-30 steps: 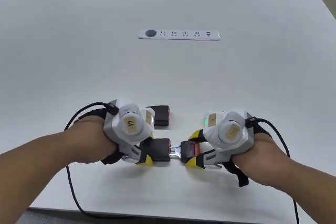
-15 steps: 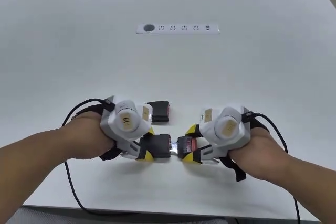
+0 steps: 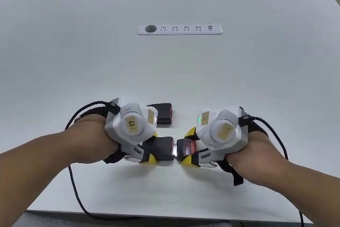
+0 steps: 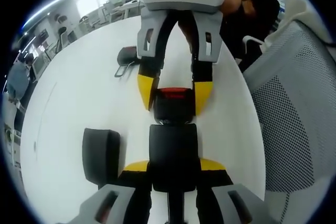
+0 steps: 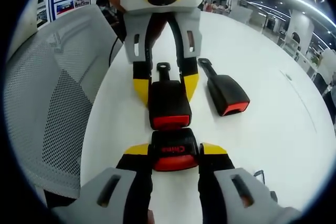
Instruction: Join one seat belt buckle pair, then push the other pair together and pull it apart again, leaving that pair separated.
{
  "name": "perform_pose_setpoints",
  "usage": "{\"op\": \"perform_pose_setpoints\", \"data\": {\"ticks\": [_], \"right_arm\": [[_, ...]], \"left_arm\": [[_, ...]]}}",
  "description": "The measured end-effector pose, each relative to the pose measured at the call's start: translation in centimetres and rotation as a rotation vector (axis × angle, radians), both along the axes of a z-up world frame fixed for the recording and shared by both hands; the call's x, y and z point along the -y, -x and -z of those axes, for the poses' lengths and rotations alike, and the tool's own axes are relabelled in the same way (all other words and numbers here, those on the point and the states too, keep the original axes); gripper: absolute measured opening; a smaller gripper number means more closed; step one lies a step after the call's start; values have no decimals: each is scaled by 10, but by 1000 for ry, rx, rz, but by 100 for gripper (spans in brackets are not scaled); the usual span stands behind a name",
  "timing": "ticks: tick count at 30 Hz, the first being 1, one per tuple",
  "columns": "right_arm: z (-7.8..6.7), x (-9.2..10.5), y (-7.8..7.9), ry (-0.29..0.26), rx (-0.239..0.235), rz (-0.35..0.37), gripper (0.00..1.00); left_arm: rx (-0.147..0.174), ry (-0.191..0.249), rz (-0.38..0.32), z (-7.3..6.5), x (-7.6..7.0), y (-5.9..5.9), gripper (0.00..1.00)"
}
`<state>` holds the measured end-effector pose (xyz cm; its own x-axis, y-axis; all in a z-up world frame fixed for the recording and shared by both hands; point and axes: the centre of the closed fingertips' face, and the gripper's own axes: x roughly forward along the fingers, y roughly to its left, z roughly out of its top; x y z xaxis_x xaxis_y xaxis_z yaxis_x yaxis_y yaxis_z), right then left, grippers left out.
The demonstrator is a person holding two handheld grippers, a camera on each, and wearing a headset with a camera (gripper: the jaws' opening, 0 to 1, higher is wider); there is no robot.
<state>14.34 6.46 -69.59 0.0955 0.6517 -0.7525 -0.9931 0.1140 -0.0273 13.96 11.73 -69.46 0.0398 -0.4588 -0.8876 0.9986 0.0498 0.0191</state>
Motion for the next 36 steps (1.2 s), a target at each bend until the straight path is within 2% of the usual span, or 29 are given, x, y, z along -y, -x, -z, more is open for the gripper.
{"op": "perform_pose_setpoints", "data": {"ticks": [7,12,17,22,27,34,36], "right_arm": [[1,-2,-1,11,2,12,32],[1,-3,0,31,18,-16,32],[1,-4,0,47,19,-10,32],[-1,-5,0,41,30,-24,32],[-1,-7,-1,32,29,-19,33],[-1,-6,0,15,30,-30,34],[-1,-6,1,16,32,-34,34]], "left_arm": [[4,-8,-1,0,-2,0,32],[-2,23,-9,-1,-2,1,31],[13,31,-16,-2,-3,1,31],[6,39,-24,-2,-2,3,31],[7,20,-17,-2,0,5,31],[5,25,-35,-1,-2,3,32],[-3,39,-48,0,-2,3,32]]}}
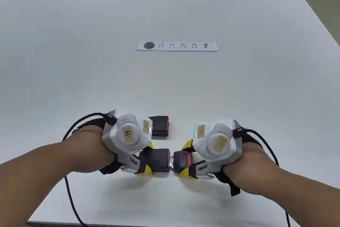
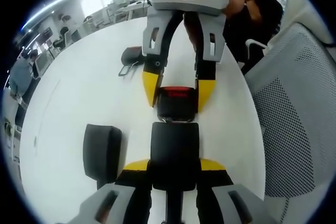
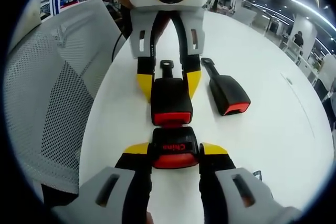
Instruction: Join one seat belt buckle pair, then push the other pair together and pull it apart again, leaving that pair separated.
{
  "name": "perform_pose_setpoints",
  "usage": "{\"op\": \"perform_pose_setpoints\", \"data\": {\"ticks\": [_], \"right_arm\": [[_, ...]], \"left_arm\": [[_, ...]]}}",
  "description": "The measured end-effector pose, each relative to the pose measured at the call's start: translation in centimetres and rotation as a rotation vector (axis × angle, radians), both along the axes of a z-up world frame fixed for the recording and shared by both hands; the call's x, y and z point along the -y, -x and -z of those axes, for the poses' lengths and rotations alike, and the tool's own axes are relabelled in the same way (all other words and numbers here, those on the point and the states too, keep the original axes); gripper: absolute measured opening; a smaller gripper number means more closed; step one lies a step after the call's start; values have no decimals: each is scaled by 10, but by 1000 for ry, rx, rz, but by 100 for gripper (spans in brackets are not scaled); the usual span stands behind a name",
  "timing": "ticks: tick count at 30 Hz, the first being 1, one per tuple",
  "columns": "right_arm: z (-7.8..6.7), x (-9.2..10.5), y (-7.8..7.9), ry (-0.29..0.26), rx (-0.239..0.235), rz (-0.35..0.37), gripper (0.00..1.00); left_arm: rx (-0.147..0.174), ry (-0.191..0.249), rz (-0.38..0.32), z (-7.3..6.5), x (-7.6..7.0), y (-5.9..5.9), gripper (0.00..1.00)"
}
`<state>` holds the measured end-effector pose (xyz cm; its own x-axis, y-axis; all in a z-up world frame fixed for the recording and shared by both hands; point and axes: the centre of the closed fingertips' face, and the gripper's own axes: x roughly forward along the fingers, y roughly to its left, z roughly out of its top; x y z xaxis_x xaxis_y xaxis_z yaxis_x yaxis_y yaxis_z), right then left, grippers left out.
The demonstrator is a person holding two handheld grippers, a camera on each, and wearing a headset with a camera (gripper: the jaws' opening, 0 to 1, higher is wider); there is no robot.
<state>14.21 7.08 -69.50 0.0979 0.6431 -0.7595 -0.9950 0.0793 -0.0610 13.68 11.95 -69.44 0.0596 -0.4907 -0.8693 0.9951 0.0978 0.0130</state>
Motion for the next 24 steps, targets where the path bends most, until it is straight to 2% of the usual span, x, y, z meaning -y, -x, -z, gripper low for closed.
{"op": "perform_pose_setpoints", "data": {"ticks": [3,8,15,17,18,19,21,22,24], "right_arm": [[1,0,1,3,-1,-3,34],[1,2,2,14,8,-20,35],[0,4,4,18,-13,-6,35],[-2,4,3,17,-21,-7,35],[-3,5,4,20,-20,-1,35],[-7,6,4,21,-16,2,34],[-16,8,5,7,-20,7,33],[-15,10,4,3,-23,12,33],[-18,13,1,-2,-16,17,34]], "left_arm": [[0,12,-8,0,2,2,32],[-9,-9,-13,1,3,1,33],[-15,-9,-37,1,3,1,35],[-16,-31,-41,1,0,2,35],[-2,-71,-29,0,-5,4,35],[7,-80,-29,-1,-7,3,35],[9,-64,-45,-4,-9,2,36],[8,-48,-57,-8,-9,2,36],[4,-44,-74,-19,-12,2,37]]}}
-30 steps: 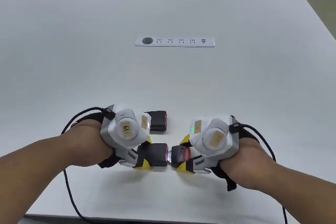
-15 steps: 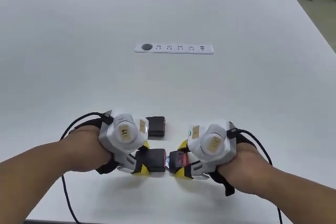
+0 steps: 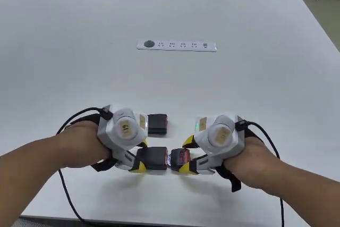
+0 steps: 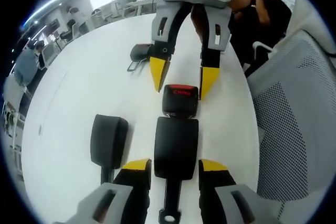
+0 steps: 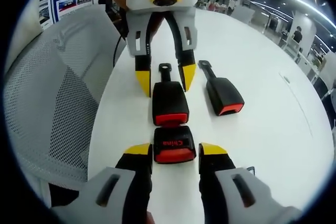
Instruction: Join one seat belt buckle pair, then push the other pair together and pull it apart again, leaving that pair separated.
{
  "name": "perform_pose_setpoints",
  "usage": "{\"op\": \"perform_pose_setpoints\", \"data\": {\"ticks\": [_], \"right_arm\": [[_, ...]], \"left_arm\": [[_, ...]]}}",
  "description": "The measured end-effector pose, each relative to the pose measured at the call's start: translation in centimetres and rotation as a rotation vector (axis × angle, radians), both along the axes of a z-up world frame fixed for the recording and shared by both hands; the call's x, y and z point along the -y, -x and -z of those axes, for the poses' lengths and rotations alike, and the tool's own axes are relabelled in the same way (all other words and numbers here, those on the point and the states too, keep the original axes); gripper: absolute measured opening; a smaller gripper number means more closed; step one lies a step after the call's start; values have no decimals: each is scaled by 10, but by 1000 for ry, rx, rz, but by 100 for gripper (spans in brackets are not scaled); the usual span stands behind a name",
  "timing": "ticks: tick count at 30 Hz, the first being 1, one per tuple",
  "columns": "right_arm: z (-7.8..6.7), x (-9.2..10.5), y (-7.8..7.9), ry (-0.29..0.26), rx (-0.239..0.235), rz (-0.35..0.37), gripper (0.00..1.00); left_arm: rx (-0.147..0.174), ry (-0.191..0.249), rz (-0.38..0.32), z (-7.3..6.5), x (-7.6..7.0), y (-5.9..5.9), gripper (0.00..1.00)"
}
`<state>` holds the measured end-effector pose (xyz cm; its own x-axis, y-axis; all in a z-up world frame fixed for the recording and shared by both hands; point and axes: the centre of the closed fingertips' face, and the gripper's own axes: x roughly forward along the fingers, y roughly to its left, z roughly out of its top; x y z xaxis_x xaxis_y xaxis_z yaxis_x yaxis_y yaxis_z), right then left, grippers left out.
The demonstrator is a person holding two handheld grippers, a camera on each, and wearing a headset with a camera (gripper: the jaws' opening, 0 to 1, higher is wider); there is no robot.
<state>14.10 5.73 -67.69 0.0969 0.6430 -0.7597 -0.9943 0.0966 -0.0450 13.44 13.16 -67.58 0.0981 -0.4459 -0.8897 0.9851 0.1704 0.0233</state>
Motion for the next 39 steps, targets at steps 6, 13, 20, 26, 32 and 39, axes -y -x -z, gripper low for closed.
{"op": "perform_pose_setpoints", "data": {"ticks": [6,13,20,26,32,39], "right_arm": [[-20,12,-4,-10,15,13,35],[-25,32,-25,18,48,16,34],[-23,61,-56,56,69,50,34],[-16,83,-79,86,68,75,34],[-13,104,-95,120,68,130,34],[1,118,-97,151,43,118,34]], "left_arm": [[22,6,-17,-11,-9,-9,37],[39,35,-59,-17,-10,-37,39],[39,35,-101,-17,-10,-62,39],[45,45,-108,-23,-7,-88,39],[30,28,-71,-18,-3,-95,39],[21,5,-50,-7,-4,-103,39]]}}
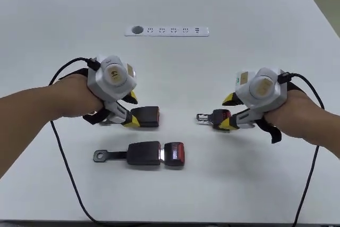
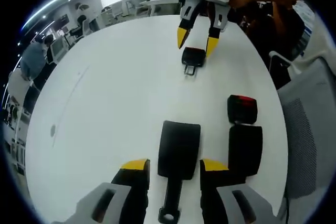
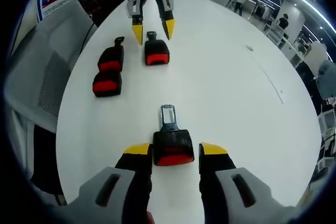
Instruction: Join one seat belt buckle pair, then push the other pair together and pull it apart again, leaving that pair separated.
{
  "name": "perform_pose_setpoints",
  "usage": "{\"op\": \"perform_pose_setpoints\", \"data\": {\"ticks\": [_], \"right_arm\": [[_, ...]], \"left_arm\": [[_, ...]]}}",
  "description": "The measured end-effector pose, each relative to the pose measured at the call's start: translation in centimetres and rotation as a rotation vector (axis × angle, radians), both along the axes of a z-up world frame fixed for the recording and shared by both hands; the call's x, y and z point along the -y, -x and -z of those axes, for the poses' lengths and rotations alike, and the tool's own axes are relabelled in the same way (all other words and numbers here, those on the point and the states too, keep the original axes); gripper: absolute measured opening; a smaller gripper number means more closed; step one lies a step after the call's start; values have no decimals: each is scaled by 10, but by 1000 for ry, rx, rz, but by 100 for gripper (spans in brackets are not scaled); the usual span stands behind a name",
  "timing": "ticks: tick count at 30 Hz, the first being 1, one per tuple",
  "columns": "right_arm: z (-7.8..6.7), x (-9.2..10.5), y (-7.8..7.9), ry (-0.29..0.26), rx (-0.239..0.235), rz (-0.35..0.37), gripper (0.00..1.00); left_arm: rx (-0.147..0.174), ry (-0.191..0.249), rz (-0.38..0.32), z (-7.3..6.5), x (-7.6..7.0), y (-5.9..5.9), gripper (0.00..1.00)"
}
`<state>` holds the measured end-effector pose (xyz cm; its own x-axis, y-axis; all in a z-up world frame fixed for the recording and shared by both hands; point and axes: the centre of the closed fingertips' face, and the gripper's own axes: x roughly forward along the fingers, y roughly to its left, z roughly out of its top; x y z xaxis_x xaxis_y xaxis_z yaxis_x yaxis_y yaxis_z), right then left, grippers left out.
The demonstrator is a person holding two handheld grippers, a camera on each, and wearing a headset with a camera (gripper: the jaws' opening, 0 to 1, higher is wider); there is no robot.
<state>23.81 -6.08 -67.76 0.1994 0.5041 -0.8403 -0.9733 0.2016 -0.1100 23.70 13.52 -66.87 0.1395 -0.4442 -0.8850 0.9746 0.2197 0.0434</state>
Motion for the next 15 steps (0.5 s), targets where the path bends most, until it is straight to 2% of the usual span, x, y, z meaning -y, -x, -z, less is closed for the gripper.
{"op": "perform_pose_setpoints", "data": {"ticks": [2,5,6,8,10,14,15], "right_arm": [[4,0,4,11,-11,-16,34],[12,1,3,18,-16,-20,34],[12,1,3,22,-21,-18,33],[11,1,4,23,-22,-28,34],[12,-1,3,24,-24,-34,34],[14,-3,2,22,-29,-59,33],[14,-2,3,22,-30,-65,33]], "left_arm": [[-5,-4,8,5,-1,-3,39],[-15,-3,43,6,2,-2,39],[-18,-12,58,12,1,-2,39],[-8,-19,61,13,1,-6,38],[-16,-17,59,18,0,-8,37],[-22,-43,96,24,0,-5,33],[-15,-52,99,25,-1,-6,33]]}}
